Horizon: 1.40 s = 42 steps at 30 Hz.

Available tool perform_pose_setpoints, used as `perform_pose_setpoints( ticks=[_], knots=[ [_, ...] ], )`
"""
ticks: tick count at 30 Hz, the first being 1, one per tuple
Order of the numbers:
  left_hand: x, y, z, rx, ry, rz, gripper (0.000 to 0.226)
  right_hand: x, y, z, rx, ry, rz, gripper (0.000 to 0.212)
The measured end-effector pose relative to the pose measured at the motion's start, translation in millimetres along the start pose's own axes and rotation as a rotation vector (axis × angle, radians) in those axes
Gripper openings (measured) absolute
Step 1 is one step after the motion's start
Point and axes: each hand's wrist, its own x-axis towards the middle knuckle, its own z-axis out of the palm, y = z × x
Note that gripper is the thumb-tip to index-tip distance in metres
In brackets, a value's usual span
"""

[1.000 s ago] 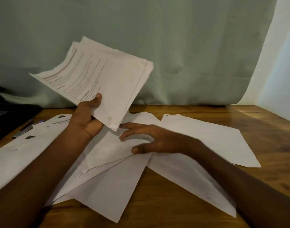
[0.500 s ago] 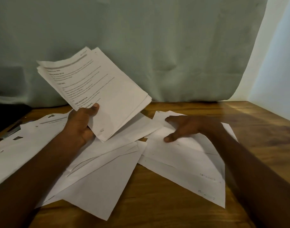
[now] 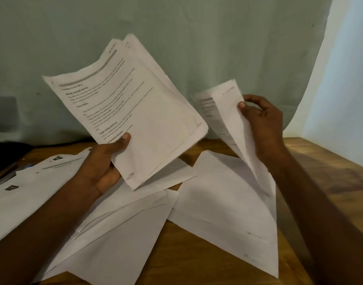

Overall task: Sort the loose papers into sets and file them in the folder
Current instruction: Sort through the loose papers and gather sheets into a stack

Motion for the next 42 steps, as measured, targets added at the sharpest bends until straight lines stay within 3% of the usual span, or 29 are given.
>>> perform_pose_setpoints(
  ticks=[6, 11, 14, 18, 22, 24, 29, 33, 38, 42],
  knots=[
    [-18.8, 8.2, 29.1, -0.046, -0.115, 0.002, 0.051, -3.9, -25.4, -10.3, 0.546, -0.181, 0.179, 0.024],
    [-26.7, 8.7, 48.4, -0.155, -0.124, -0.059, 0.045, -15.9, -34.0, 8.6, 0.576, -0.273, 0.263, 0.025],
    [-26.4, 6.2, 49.5, -0.223, -0.093, -0.122, 0.046, -31.5, -40.0, 26.3, 0.631, -0.411, 0.323, 0.022],
    [-22.3, 4.0, 41.1, -0.262, -0.052, -0.155, 0.044, -52.5, -33.8, 36.2, 0.319, -0.54, 0.273, 0.022],
    [-15.6, 4.1, 28.2, -0.237, -0.027, -0.127, 0.048, -54.8, -12.1, 51.0, -0.022, -0.653, 0.214, 0.069],
    [-11.5, 3.8, 19.7, -0.217, -0.008, -0.112, 0.048, -53.3, -6.6, 56.9, -0.071, -0.613, 0.188, 0.083],
    [-3.9, 3.8, -0.4, -0.181, 0.051, -0.089, 0.052, -35.3, 7.9, 47.3, 0.15, -0.348, 0.427, 0.033],
    [-1.5, 4.8, -5.3, -0.143, 0.066, -0.107, 0.056, -29.6, 14.8, 38.4, 0.375, -0.335, 0.537, 0.028],
    [-3.0, 5.5, -3.5, -0.124, 0.054, -0.105, 0.057, -29.7, 13.6, 41.0, 0.382, -0.278, 0.512, 0.028],
    [-1.1, 10.1, -5.5, -0.123, 0.043, -0.057, 0.041, -27.3, 6.4, 41.1, 0.463, -0.073, 0.418, 0.021]
  ],
)
